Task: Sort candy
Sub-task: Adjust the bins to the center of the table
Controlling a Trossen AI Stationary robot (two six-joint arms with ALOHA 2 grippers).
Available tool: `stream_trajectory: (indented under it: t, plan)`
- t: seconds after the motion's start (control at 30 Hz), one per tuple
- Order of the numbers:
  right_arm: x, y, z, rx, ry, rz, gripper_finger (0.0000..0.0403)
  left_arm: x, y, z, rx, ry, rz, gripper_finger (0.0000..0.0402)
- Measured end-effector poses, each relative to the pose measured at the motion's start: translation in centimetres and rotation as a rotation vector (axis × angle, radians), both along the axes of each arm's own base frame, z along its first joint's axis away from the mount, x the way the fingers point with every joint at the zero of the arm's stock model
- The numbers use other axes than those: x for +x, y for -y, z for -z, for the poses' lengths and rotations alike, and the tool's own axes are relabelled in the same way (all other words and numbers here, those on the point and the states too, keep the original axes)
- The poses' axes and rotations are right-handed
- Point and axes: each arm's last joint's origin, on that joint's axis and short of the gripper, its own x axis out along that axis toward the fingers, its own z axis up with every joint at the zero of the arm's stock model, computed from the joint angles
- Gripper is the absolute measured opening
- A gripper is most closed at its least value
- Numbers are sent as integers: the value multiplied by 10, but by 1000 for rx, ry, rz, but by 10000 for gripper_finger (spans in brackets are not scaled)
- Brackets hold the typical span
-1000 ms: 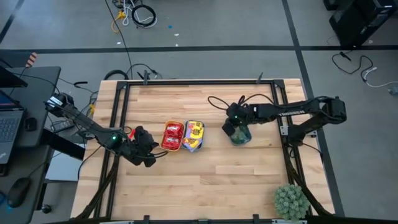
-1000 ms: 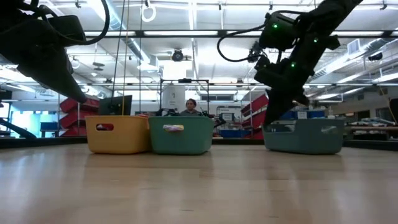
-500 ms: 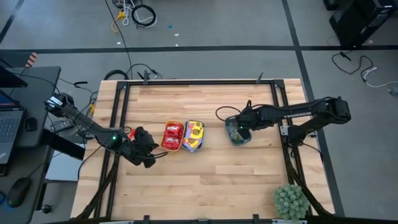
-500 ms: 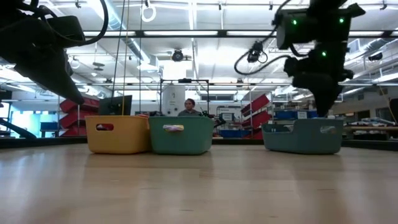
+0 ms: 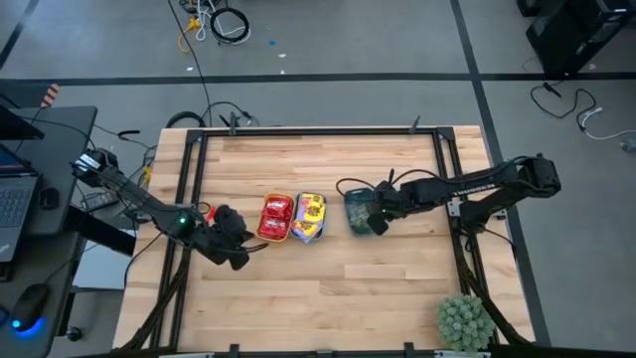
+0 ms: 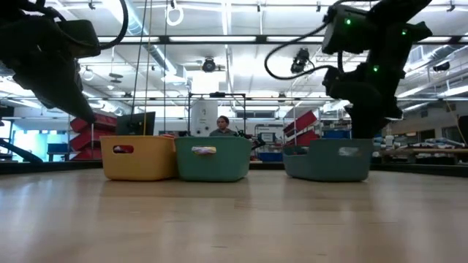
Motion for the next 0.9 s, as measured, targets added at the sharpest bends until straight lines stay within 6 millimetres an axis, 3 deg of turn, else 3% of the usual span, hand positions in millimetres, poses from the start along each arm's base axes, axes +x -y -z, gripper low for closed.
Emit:
stream_trajectory:
  t: [0.47,0.9]
  plan:
    - [18,-19,-7,0,185,-129,0,14,7,0,22,76,41,0]
    - [20,-19,-8,-46,199,-202,0,38,2,28,54,-65,107,0]
